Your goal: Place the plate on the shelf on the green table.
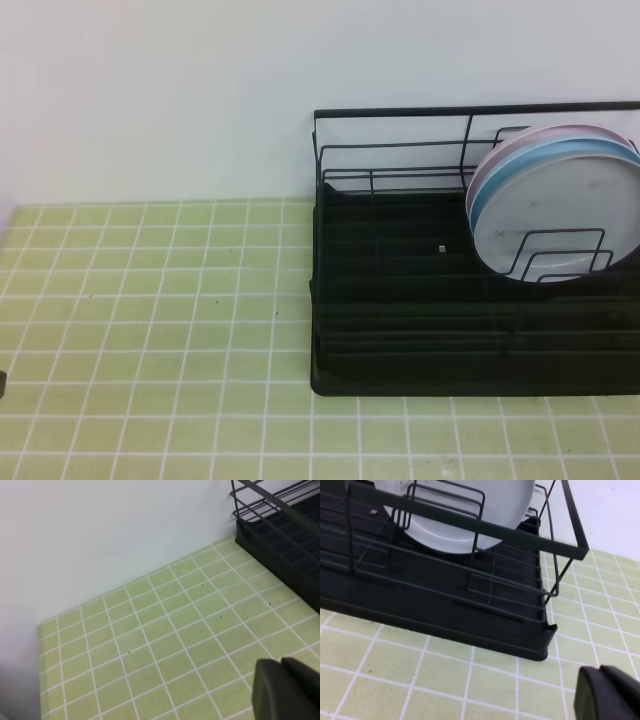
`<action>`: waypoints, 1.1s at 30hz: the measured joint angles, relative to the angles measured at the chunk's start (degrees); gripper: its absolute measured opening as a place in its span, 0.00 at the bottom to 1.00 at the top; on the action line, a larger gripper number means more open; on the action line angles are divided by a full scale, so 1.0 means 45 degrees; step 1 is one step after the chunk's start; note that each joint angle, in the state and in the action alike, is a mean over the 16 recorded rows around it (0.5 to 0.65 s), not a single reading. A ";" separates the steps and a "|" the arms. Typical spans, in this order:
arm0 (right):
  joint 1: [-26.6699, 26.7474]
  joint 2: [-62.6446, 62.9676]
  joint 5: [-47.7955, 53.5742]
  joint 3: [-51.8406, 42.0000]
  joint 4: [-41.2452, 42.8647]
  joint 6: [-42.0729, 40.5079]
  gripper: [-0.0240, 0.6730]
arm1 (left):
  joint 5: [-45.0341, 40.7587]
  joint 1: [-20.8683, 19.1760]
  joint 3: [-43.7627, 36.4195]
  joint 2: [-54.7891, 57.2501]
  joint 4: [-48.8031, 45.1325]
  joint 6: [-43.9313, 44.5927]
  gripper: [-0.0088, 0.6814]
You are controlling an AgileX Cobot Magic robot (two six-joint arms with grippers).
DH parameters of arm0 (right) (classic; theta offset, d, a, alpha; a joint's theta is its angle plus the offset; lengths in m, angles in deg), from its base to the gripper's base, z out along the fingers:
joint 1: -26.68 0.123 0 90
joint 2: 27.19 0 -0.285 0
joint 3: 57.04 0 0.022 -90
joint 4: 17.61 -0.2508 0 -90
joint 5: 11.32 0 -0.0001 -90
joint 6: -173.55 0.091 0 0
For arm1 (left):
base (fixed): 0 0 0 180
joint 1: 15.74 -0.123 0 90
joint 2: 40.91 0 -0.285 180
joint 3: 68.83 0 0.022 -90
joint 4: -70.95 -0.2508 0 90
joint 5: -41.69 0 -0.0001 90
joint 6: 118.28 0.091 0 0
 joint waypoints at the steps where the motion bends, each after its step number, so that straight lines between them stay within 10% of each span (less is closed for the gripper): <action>1: 0.0000 -0.0002 -0.0020 -0.0002 0.0000 0.0000 0.03 | 0.0000 -0.0001 0.0000 0.0000 0.0000 0.0000 0.01; 21: 0.0000 -0.0023 -0.0036 -0.0004 0.0000 0.0008 0.03 | 0.0010 -0.0084 -0.0001 -0.0144 -0.0014 -0.0001 0.01; 33: 0.0000 -0.0023 -0.0024 -0.0004 0.0000 -0.0001 0.03 | -0.0041 -0.1727 0.0000 -0.1921 -0.0497 0.0021 0.01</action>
